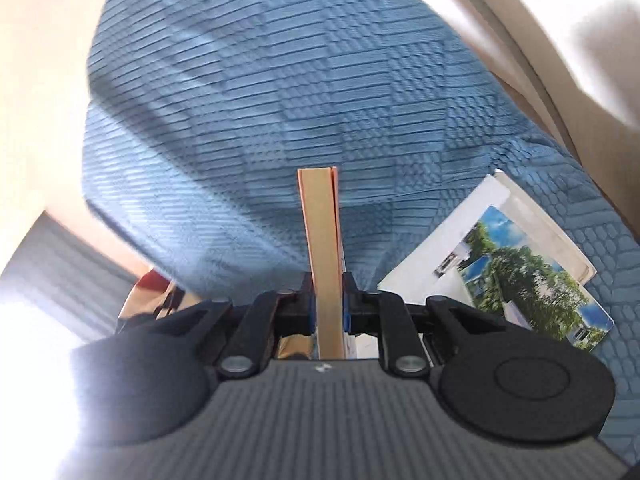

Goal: Organize objects
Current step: 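Lift the white orange-banded book upright with the right gripper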

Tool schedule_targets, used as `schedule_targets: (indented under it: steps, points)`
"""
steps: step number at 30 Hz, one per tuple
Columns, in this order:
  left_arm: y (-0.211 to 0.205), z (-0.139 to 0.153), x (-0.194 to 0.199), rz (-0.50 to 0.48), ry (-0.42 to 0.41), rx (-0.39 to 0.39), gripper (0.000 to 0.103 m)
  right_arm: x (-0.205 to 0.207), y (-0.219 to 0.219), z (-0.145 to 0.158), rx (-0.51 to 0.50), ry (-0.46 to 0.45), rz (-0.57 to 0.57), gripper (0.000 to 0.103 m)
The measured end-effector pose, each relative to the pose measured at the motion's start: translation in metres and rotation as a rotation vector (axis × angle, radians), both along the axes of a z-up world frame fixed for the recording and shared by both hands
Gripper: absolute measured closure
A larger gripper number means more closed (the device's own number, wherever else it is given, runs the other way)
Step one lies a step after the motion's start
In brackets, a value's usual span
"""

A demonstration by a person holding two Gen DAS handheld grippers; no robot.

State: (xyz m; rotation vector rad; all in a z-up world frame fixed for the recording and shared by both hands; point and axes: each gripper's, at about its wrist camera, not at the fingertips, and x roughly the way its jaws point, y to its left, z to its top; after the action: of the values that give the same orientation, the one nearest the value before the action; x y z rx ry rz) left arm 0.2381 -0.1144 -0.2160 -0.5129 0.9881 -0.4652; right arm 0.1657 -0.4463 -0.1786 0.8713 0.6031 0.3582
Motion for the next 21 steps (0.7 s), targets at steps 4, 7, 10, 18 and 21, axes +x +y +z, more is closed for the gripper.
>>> schedule_targets:
  steps: [4, 7, 10, 18, 21]
  points:
    - [-0.002, 0.003, 0.004, -0.151, -0.061, -0.061, 0.019, -0.011, 0.003, 0.011, 0.023, -0.014, 0.057, 0.088]
    - [0.003, 0.002, 0.006, -0.239, -0.058, -0.141, 0.018, -0.019, 0.006, 0.017, 0.024, 0.004, 0.09, 0.088]
    - [0.009, -0.004, 0.004, -0.331, -0.051, -0.23, 0.017, -0.028, 0.006, 0.024, 0.029, 0.017, 0.132, 0.088]
    - [0.018, 0.001, -0.031, -0.484, -0.084, -0.355, 0.026, -0.044, 0.011, 0.033, 0.104, 0.017, 0.178, 0.088]
    - [0.031, 0.001, -0.037, -0.432, -0.063, -0.366, 0.041, -0.043, 0.015, 0.041, 0.085, 0.011, 0.17, 0.088]
